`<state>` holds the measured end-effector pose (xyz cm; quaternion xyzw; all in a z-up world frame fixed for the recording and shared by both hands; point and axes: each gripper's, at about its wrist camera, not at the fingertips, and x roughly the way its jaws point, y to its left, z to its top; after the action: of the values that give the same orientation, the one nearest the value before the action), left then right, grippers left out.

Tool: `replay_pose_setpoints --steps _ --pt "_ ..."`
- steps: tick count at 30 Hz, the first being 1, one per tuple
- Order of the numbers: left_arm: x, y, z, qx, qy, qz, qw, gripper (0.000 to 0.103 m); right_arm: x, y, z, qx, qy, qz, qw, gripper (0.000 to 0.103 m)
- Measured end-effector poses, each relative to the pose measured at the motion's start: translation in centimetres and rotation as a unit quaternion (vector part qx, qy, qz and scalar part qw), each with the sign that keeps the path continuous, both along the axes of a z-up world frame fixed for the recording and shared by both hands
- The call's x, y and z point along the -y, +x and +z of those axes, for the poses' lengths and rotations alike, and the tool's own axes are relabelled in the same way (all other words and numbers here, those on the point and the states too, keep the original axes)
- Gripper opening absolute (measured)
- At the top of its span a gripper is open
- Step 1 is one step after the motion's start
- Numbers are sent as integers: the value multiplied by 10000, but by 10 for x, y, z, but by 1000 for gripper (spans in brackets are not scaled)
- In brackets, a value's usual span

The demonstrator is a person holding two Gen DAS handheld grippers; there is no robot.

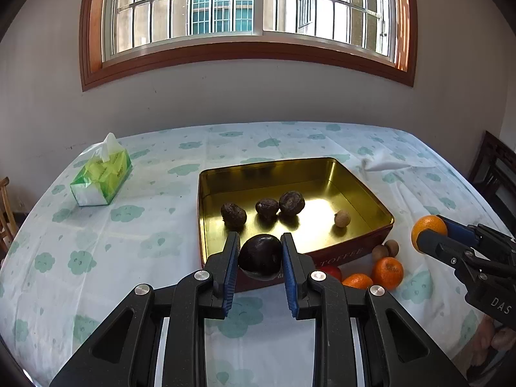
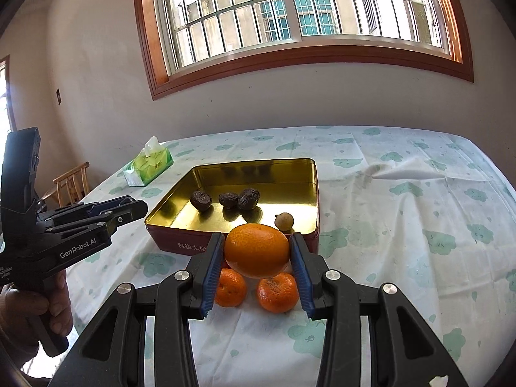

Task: Organize fruits
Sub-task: 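Carry the black plum with the left gripper while the right carries the orange over the tin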

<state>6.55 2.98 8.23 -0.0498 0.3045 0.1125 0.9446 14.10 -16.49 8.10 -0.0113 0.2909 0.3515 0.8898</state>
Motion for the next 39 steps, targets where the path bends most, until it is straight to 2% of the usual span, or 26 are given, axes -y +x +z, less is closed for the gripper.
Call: replay_pose_setpoints --steps 18,39 --pt "-13 16 1 43 -40 164 9998 26 -15 9 7 65 36 110 9999 38" --pt "-25 35 -10 -40 -101 290 9995 26 -29 26 -1 -20 52 126 9999 38"
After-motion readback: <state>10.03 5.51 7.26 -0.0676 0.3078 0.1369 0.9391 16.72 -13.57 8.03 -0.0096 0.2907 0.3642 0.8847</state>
